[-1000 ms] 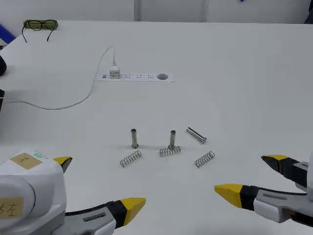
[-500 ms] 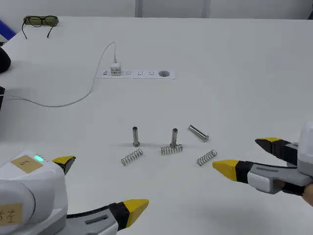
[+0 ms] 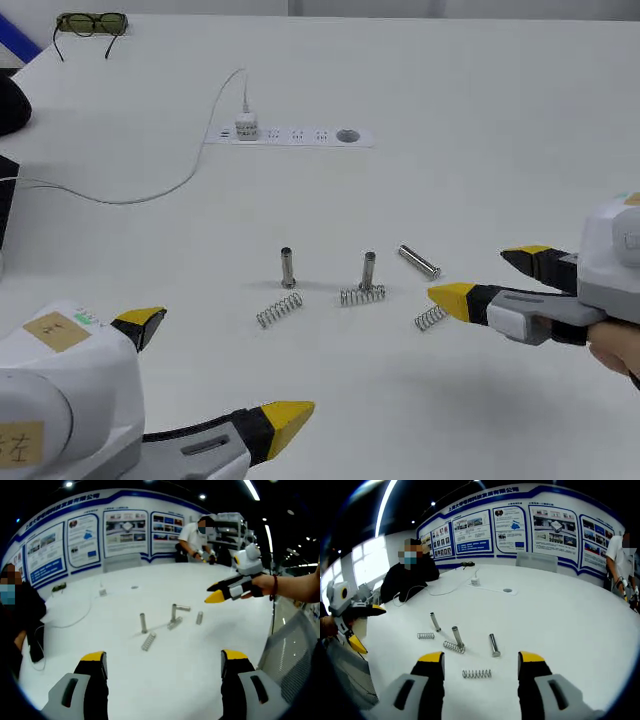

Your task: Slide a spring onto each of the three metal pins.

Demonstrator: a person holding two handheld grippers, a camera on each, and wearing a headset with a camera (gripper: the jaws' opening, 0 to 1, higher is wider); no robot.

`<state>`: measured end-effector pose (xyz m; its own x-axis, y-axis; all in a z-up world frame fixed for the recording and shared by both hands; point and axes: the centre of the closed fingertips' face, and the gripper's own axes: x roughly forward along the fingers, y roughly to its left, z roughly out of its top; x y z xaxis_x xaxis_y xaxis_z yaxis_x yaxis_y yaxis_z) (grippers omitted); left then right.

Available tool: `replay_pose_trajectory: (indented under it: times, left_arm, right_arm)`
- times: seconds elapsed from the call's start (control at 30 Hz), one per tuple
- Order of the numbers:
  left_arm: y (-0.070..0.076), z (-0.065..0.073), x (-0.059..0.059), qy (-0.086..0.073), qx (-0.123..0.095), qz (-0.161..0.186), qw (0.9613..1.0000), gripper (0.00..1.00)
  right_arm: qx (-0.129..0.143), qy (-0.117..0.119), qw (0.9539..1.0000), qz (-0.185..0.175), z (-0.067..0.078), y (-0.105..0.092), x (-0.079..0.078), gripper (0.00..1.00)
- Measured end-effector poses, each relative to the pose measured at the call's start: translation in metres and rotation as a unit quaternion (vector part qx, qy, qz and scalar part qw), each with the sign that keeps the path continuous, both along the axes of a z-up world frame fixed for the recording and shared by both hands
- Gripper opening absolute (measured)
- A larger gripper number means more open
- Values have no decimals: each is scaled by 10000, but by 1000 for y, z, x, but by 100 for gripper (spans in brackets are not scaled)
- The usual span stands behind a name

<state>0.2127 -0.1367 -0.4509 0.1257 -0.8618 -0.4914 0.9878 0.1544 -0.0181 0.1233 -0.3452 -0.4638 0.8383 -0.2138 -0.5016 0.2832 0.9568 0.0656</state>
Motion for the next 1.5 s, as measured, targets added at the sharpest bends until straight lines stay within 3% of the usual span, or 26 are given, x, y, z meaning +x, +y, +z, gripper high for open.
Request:
replay_pose_trajectory:
  times: [0.4, 0.73, 1.13, 1.5]
  left_arm:
    - [2, -3, 2, 11, -7, -5, 10000, 96]
    - [-2, -4, 5, 61, -75, 33, 9999, 96]
    - [-5, -7, 4, 138, -118, -16, 9998, 95]
    - [-5, -10, 8, 231, -149, 65, 9996, 93]
  right_arm:
    - [112, 13, 9999, 20, -18, -14, 25, 52]
    - [-57, 62, 9998, 157, -30, -23, 42, 43]
    - [-36, 107, 9997, 236, -42, -33, 67, 33]
    - [-106, 445, 9987, 236, -63, -41, 77, 25]
